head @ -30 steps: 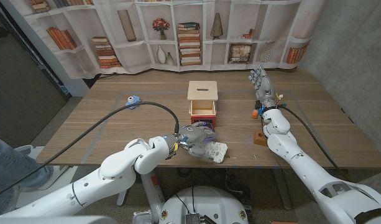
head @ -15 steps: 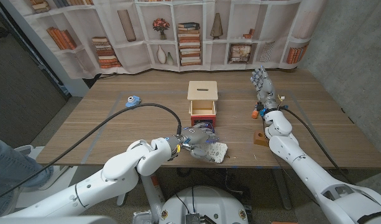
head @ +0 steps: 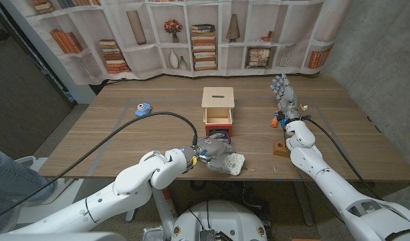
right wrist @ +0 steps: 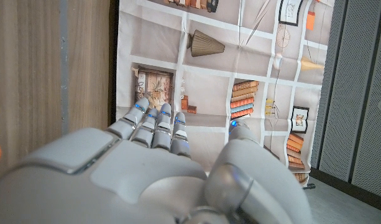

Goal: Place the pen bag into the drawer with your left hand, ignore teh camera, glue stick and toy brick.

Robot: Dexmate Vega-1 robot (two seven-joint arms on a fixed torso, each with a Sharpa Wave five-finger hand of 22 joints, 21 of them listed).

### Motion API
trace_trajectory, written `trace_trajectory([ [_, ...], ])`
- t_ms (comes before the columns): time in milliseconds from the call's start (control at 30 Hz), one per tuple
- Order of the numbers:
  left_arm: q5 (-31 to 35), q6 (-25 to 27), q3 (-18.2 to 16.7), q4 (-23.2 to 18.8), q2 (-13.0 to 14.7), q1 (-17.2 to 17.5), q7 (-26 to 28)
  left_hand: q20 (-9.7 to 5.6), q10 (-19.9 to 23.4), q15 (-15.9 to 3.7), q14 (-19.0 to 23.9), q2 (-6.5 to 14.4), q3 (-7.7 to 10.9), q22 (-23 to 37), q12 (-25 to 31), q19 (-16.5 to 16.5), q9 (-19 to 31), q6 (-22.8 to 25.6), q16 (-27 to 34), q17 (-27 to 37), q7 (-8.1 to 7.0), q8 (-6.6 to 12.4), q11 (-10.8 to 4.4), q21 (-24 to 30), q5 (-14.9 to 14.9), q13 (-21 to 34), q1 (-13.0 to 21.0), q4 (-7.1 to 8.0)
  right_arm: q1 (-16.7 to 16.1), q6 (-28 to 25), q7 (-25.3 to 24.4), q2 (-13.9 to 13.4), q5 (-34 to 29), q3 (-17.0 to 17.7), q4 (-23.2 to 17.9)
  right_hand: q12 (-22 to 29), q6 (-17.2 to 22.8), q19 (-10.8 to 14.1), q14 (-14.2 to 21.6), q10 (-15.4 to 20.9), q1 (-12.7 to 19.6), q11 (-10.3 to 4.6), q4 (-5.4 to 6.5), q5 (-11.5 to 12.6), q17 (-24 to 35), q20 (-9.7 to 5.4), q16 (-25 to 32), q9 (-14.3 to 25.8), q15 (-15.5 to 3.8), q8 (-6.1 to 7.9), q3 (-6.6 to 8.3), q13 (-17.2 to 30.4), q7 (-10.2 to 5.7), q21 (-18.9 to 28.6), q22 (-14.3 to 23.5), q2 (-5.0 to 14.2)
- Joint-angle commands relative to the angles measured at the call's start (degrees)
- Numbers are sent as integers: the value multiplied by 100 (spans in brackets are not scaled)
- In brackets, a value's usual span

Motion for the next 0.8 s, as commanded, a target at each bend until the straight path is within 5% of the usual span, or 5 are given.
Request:
trace_trajectory([
  [33,284,130,94,97,-159,27,255,-19,218,-394,155,101,111,25,45,89,31,219,65,3,-48,60,-75,60,0,22,184,-21,-49,37,31,-10,50,38,60,-22,43,44,62,73,22,-19,-43,10,26,-12,-17,16,-18,-27,6,19,-14,-23,28,49],
  [367,443,224,130,134,-251,95,476,-56,790,-535,484,410,286,18,68,332,26,762,89,-5,-145,172,-158,88,-151,21,571,-72,-93,68,63,-19,94,72,92,-20,44,55,73,79,15,-18,-49,11,27,-10,-14,17,-18,-26,0,19,-15,-45,30,49],
  [533,461,184,141,163,-272,95,593,-176,1414,-710,794,568,410,13,90,461,17,1396,84,-20,-300,331,-205,69,-369,21,866,-117,-117,99,75,-16,117,94,98,-23,48,58,72,74,12,-33,-51,11,27,-5,-15,17,-14,-25,-2,19,-15,-53,30,49],
  [800,452,144,157,211,-306,61,626,-188,2056,-808,1078,606,513,9,75,661,2,2136,44,-27,-421,513,-202,67,-629,24,1162,-153,-128,108,74,-15,135,113,124,-22,48,63,79,77,7,-25,-54,11,28,2,-13,17,-11,-25,-5,20,-22,-67,31,50],
])
